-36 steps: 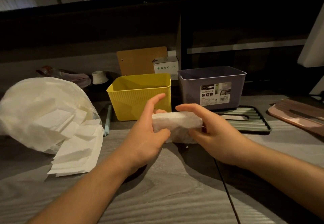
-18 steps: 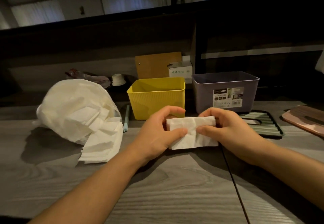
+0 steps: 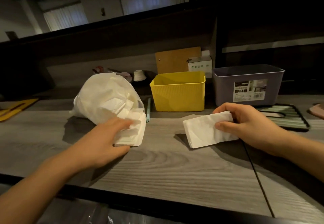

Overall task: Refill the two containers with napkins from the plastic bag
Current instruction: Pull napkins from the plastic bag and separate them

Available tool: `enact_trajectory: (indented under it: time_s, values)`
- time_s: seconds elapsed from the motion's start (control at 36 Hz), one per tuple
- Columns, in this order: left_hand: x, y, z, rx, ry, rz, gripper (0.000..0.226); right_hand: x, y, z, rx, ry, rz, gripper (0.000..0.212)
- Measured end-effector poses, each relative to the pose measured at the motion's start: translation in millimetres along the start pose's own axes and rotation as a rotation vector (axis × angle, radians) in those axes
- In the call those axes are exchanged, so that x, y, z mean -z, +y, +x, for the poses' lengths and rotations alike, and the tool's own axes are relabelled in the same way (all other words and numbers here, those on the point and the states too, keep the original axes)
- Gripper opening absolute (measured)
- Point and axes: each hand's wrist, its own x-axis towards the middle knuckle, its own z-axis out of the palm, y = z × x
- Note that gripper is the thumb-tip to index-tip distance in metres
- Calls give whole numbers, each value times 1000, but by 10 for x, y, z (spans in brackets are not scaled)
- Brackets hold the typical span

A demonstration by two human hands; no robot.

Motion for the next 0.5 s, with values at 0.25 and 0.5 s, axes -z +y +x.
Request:
enact_trajectory:
  time_s: [0.25,0.5]
  values:
    - [-106,29,26,26,136,-129,10,-9,-24,-10,-9,-15,13,18]
    - [-204,384,165,-1,155,-316,14,-5,14,17,-24,10,85,15]
